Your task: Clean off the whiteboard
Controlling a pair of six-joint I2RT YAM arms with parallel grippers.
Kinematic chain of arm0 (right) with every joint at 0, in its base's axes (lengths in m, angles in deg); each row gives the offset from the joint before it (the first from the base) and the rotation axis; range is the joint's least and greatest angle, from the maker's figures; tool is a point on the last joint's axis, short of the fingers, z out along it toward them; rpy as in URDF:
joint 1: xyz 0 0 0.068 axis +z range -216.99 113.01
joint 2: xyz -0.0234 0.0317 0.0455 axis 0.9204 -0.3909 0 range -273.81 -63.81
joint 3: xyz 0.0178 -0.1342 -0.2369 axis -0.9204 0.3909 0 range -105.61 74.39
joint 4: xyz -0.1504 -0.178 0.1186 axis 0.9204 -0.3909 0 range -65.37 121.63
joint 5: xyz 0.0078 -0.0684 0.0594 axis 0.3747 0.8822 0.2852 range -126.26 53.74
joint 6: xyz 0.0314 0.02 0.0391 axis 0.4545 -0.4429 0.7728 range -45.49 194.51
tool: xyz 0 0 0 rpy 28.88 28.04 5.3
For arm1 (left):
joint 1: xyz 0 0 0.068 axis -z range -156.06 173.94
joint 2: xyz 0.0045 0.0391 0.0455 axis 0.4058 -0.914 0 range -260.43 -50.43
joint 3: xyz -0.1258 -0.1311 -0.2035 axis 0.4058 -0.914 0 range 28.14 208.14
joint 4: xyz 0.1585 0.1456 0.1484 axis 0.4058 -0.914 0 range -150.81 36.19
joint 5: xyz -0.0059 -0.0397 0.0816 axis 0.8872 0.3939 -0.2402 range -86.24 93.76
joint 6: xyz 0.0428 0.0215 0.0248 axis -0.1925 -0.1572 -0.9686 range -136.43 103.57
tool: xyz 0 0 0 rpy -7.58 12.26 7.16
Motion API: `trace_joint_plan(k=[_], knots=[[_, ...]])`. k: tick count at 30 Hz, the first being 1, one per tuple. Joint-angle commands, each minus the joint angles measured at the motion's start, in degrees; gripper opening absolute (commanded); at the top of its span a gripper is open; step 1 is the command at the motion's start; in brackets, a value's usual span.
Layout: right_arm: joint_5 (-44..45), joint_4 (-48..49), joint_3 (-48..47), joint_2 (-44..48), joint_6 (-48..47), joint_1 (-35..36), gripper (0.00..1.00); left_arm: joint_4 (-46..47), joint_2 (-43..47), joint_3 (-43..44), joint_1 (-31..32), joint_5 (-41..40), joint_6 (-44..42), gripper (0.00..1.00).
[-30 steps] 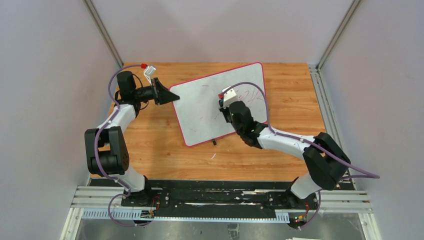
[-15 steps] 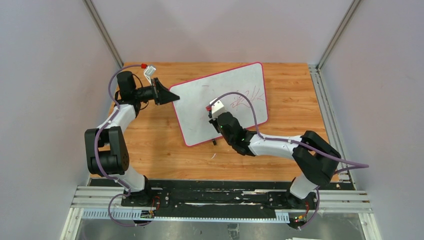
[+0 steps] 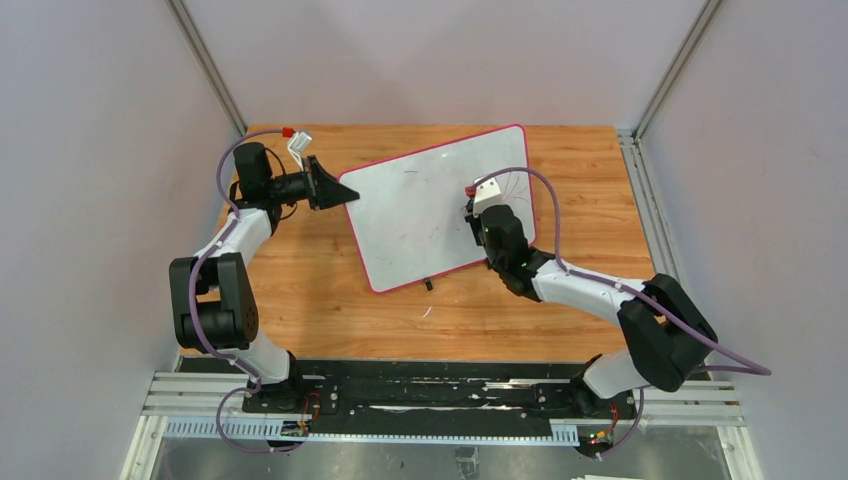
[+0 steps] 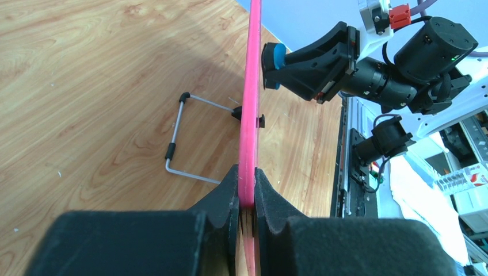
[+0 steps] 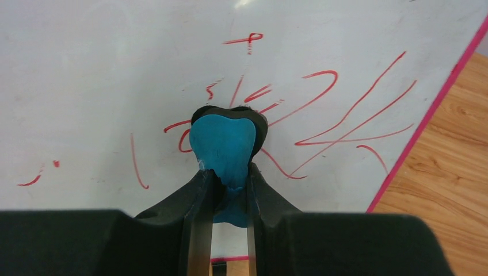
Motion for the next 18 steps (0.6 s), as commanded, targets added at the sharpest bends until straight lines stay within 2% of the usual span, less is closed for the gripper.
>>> trace_joint_plan(k=[1, 13, 18], knots=[[-4.1, -0.8, -0.7, -0.6, 3.7, 1.6, 0.01, 1.6, 0.3, -0.4, -0.2, -1.7, -3.1, 0.0], [-3.8, 4.0, -9.4, -13.5, 4.1, 17.1, 0.01, 1.6, 0.6, -0.5, -0.2, -1.8, -3.1, 0.0], [-2.8, 4.9, -11.6, -15.8, 3.3, 20.9, 0.01, 1.6, 0.8, -0.6, -0.2, -1.8, -3.3, 0.0]])
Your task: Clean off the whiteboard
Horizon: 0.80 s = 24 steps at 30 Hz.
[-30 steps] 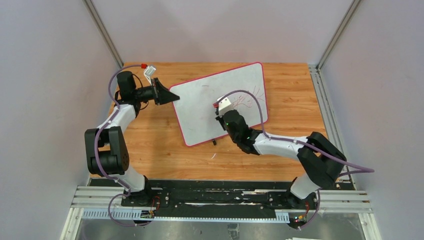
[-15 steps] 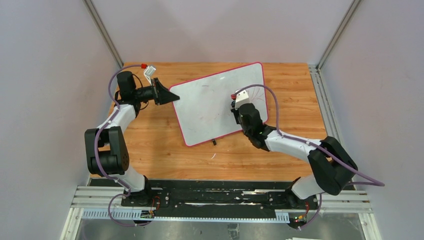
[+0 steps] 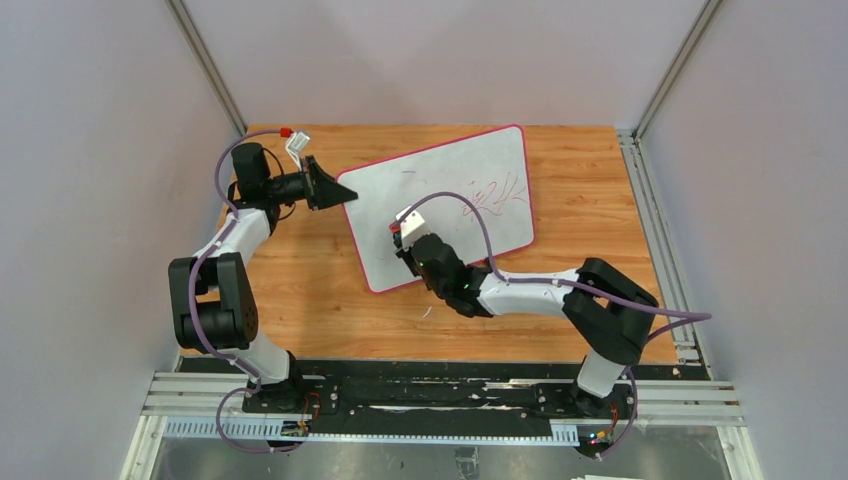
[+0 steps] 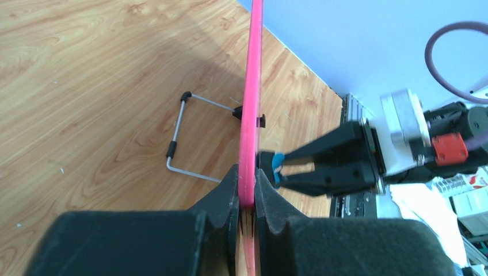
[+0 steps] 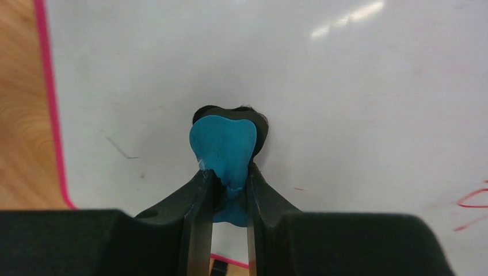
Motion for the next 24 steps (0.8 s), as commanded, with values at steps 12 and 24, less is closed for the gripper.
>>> trace_joint_plan(k=[12, 24], knots=[[3.6, 0.5, 4.4, 2.1, -0.8, -8.4, 0.01, 1.9, 1.0, -0.7, 0.2, -1.2, -3.5, 0.0], [1.1, -0.8, 9.5, 11.3, -2.8, -22.3, 0.01, 1.9, 0.8, -0.3, -0.4, -0.8, -3.2, 0.0]])
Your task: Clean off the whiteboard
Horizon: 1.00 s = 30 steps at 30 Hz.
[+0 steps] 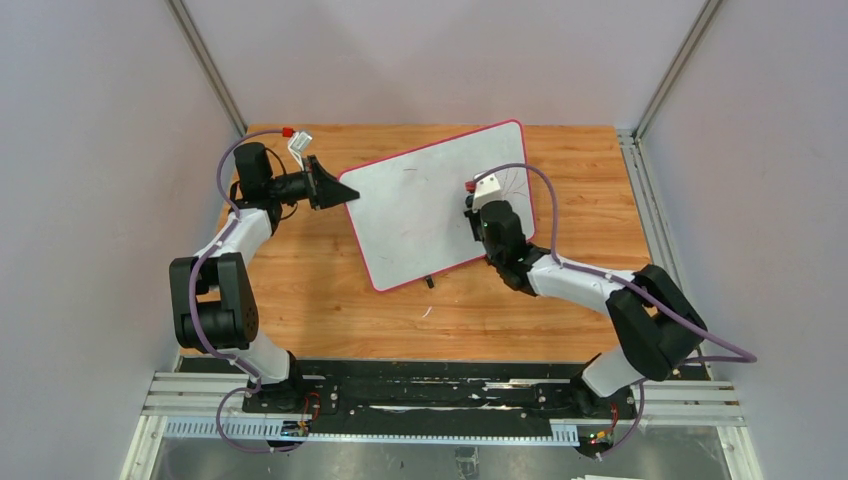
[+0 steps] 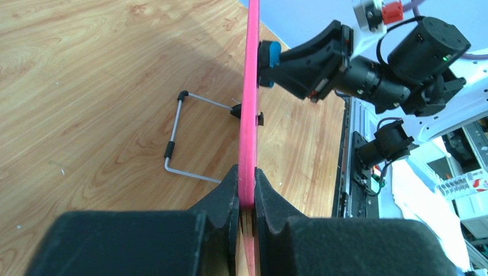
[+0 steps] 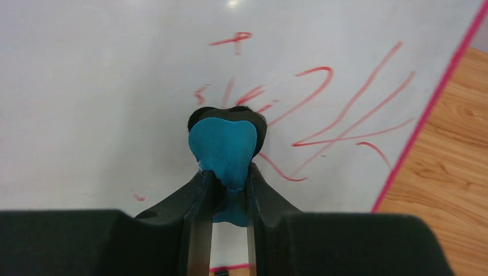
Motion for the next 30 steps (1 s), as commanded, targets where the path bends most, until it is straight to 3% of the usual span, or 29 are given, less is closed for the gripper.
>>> trace_joint_plan(k=[1, 7, 21, 30], knots=[[2.6, -1.2, 1.8, 2.3, -1.7, -4.8, 0.01, 1.9, 0.8, -0.3, -0.9, -0.2, -3.2, 0.0], [-3.1, -2.1, 2.0, 3.4, 1.0, -4.0, 0.01, 1.8, 0.6, -0.1, -0.9, -0.3, -3.0, 0.0], [1.3, 1.7, -1.5, -4.4, 3.4, 11.5, 0.01, 1.9, 0.8, -0.1, -0.9, -0.2, -2.9, 0.0], [2.9, -1.0, -0.4, -3.1, 2.3, 4.5, 0.01, 1.9, 1.2, -0.5, -0.9, 0.2, -3.2, 0.0]])
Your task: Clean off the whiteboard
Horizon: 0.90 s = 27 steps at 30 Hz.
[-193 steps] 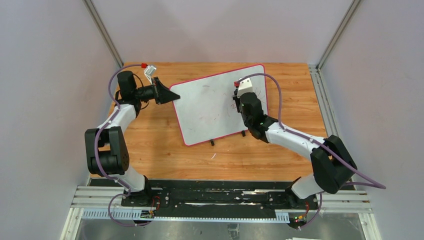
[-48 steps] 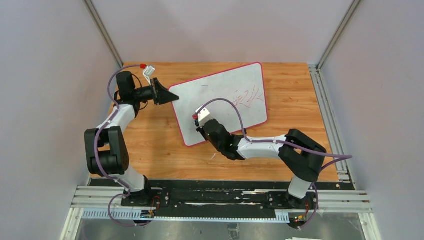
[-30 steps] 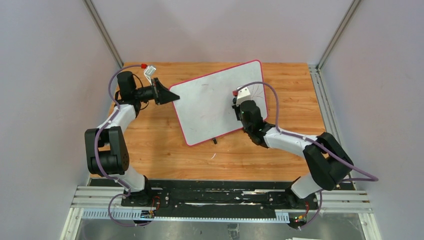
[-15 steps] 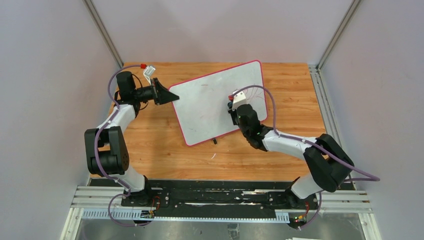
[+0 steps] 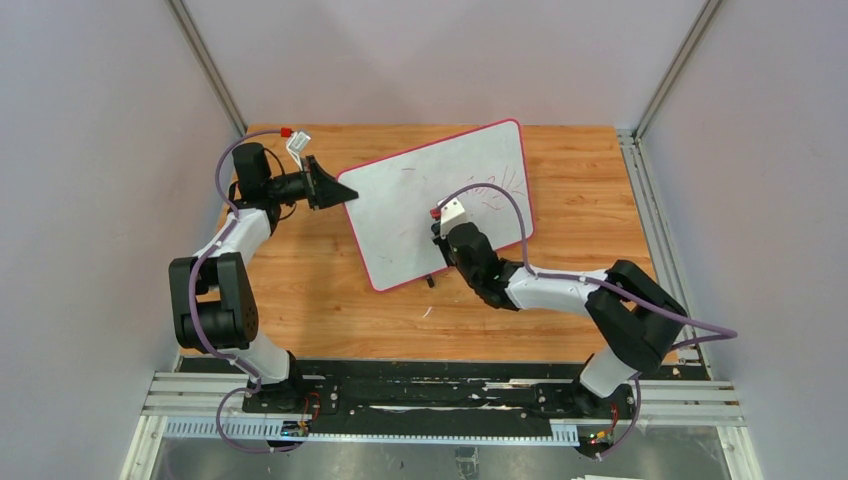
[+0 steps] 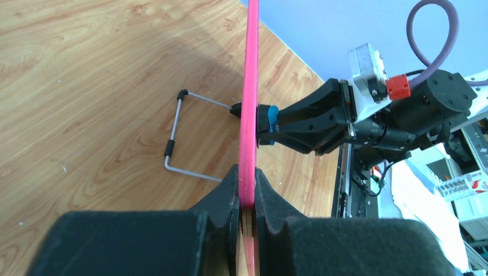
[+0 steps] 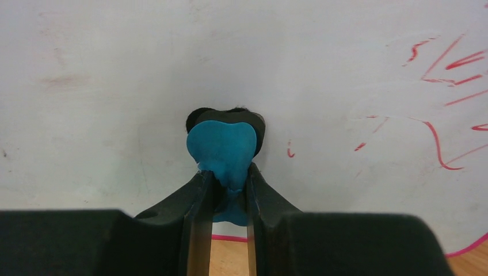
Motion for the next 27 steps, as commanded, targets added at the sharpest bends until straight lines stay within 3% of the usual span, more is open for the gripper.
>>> trace_joint_plan(k=[1, 16, 22, 27], knots=[[2.8, -0.9, -0.2, 1.6, -0.6, -6.7, 0.01, 1.9, 1.1, -0.5, -0.5, -0.2, -3.3, 0.0], [-1.8, -3.5, 1.9, 9.2, -3.3, -22.5, 0.01, 1.9, 1.1, -0.3, -1.1, 0.6, -2.8, 0.0], [-8.5, -2.9, 1.5, 8.9, -0.2, -21.6, 0.01, 1.9, 0.5, 0.2, -1.0, 0.6, -2.5, 0.0], [-8.7, -1.2, -0.2, 5.5, 0.6, -15.2, 0.01, 1.9, 0.6, 0.1, -1.0, 0.6, -2.4, 0.0]])
